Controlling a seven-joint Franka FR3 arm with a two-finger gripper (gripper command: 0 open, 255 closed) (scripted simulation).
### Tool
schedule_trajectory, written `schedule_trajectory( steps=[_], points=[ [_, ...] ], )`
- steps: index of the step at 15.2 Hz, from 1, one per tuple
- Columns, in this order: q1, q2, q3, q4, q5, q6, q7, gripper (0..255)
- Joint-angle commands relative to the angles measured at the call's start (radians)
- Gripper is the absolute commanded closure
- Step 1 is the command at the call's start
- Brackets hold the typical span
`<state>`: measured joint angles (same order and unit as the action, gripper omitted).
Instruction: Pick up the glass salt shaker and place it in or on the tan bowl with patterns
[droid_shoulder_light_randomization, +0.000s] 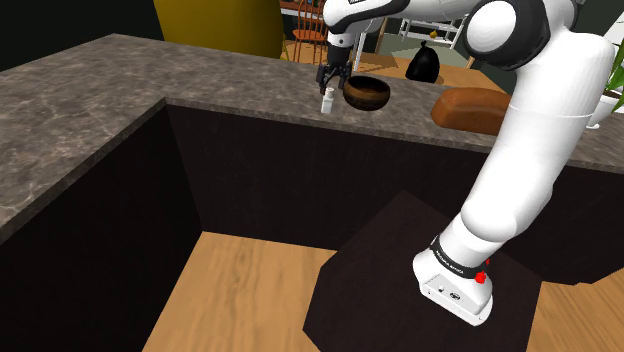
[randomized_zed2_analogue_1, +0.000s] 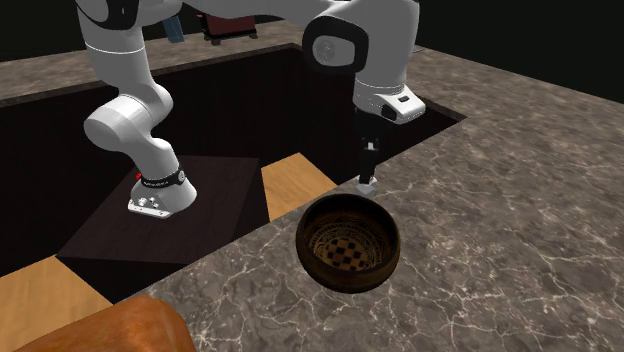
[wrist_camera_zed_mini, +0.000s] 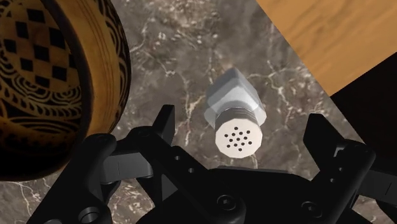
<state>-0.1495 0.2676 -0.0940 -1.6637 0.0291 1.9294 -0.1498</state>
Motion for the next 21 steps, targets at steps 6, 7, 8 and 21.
schedule_trajectory(
  steps=[6,7,8,21],
  points=[
    [0.0,0.0,0.0,-0.005,0.0,0.006,-0.001,0],
    [0.0,0.0,0.0,-0.005,0.0,0.006,-0.001,0],
    [0.0,0.0,0.0,-0.005,0.0,0.006,-0.001,255],
    [0.0,-0.008,-0.001,0.037,-0.001,-0.045,0.0,255]
  ],
)
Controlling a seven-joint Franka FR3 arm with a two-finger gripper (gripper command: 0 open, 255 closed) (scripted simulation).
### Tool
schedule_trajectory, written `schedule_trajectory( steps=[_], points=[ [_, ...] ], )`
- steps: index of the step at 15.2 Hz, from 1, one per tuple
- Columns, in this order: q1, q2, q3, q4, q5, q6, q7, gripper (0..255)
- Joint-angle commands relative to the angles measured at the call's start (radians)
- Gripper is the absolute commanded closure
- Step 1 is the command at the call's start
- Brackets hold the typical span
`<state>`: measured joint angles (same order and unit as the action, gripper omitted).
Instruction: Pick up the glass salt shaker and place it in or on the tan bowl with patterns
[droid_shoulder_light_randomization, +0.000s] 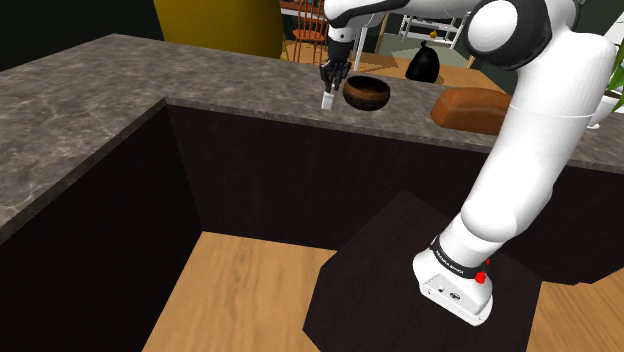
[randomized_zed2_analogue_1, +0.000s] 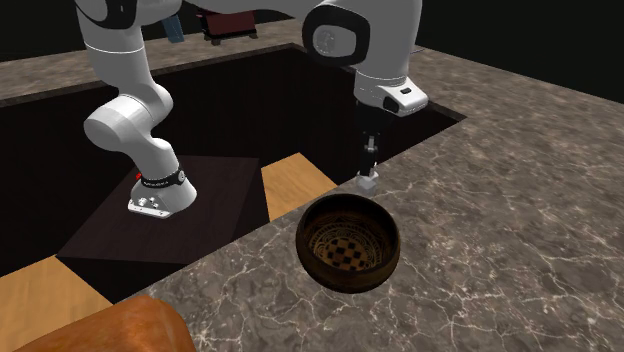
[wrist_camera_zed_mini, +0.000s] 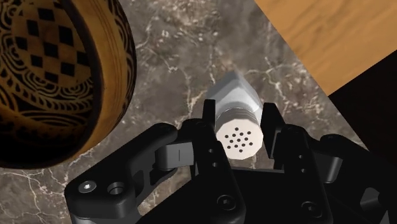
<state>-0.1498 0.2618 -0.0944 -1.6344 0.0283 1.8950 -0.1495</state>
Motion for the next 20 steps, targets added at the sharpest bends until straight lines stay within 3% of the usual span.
schedule_trajectory(
  steps=[1,20],
  points=[
    [0.0,-0.004,0.0,0.019,-0.001,-0.023,0.0,255],
    [-0.005,0.011,-0.002,0.296,0.0,-0.286,0.002,255]
  ],
)
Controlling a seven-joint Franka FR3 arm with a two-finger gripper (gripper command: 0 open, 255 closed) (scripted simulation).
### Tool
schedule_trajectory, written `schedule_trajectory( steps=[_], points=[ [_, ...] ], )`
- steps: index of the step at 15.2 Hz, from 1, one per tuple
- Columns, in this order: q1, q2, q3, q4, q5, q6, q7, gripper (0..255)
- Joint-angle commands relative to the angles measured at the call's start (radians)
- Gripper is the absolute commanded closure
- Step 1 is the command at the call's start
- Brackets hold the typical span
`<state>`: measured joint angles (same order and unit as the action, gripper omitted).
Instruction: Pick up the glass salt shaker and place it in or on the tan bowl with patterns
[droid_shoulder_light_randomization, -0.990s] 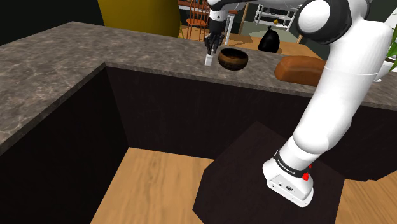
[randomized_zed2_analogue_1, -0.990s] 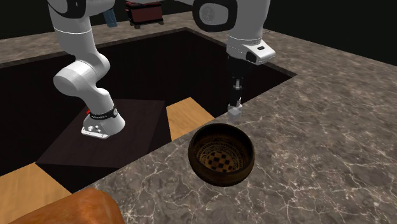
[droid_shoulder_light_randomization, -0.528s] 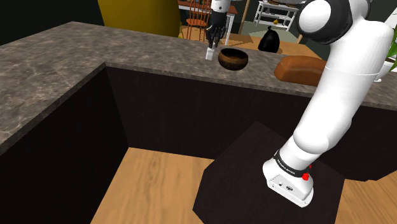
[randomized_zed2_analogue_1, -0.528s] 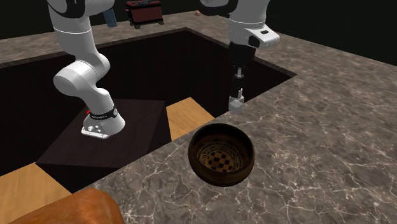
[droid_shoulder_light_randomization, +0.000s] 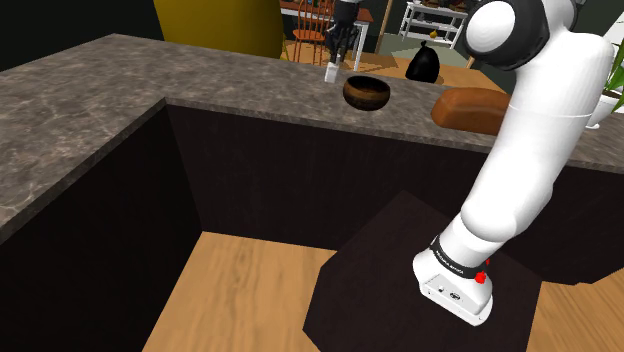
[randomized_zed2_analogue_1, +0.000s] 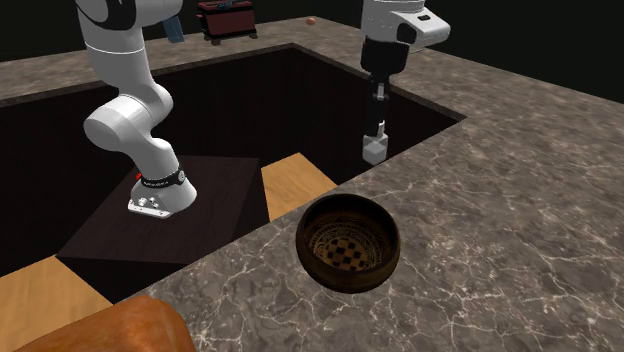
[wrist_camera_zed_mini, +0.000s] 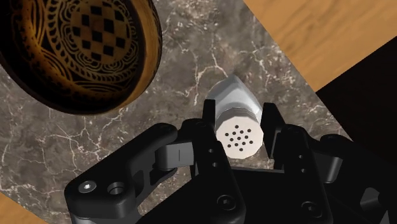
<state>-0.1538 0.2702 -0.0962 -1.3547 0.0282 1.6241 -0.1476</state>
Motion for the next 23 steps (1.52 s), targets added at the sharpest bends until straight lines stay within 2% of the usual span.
schedule_trajectory(
  steps=[1,9,14,18,22,23],
  points=[
    [-0.001,0.006,0.0,0.036,0.001,-0.03,0.0,255],
    [-0.006,0.049,-0.001,0.202,0.005,-0.154,-0.001,255],
    [-0.085,0.072,-0.036,0.276,0.019,-0.206,-0.108,255],
    [-0.156,0.121,-0.061,0.383,0.035,-0.266,-0.193,255],
    [-0.242,0.219,-0.08,0.573,0.061,-0.359,-0.276,255],
    [-0.28,0.283,-0.084,0.693,0.075,-0.416,-0.302,255]
  ],
)
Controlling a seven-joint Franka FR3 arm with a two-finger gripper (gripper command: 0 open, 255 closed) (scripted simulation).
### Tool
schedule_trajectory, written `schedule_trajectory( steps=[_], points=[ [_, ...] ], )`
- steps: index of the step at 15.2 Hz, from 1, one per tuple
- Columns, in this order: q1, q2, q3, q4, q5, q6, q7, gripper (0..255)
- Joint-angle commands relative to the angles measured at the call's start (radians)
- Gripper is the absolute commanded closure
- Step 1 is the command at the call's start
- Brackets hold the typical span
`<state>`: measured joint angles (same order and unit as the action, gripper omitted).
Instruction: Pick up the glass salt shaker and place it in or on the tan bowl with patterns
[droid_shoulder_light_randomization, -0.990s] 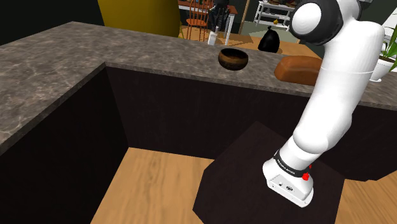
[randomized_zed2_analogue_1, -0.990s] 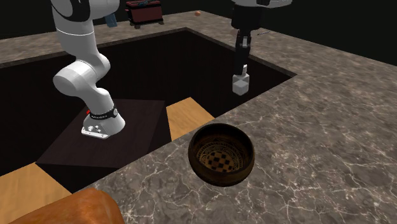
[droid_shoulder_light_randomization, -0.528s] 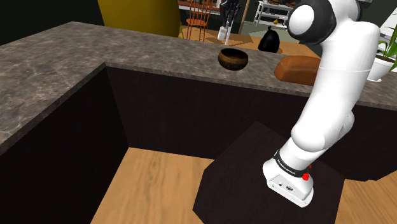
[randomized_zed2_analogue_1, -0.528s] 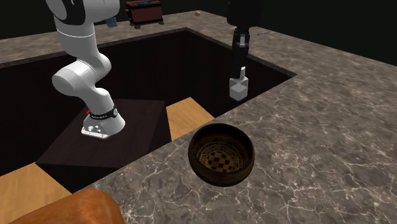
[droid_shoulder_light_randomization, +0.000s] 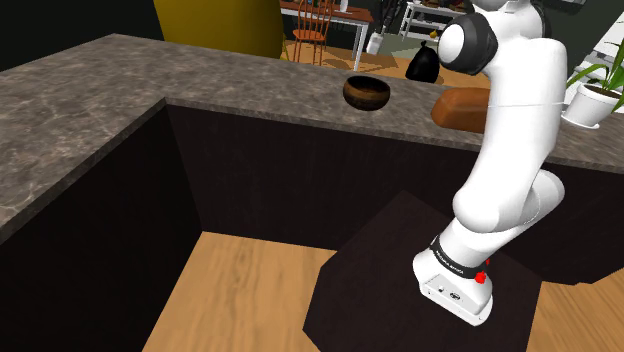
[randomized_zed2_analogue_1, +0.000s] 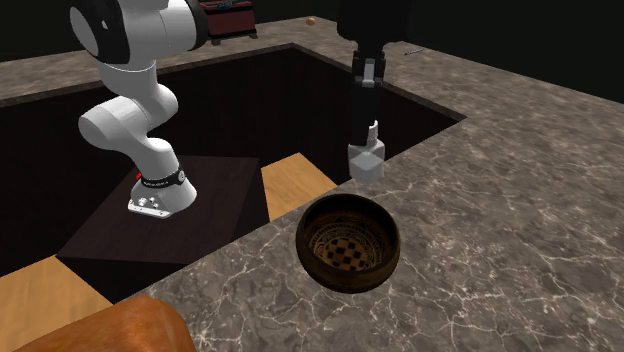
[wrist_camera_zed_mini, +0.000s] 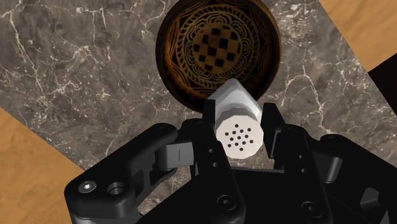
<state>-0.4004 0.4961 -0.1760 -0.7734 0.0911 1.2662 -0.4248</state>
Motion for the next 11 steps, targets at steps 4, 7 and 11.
schedule_trajectory(
  steps=[4,7,11],
  points=[
    [-0.007,-0.045,-0.007,-0.12,-0.007,0.071,-0.028,255],
    [0.004,-0.087,-0.008,-0.229,-0.015,0.139,-0.027,255],
    [0.014,-0.125,-0.008,-0.344,-0.022,0.216,-0.027,255]
  ],
)
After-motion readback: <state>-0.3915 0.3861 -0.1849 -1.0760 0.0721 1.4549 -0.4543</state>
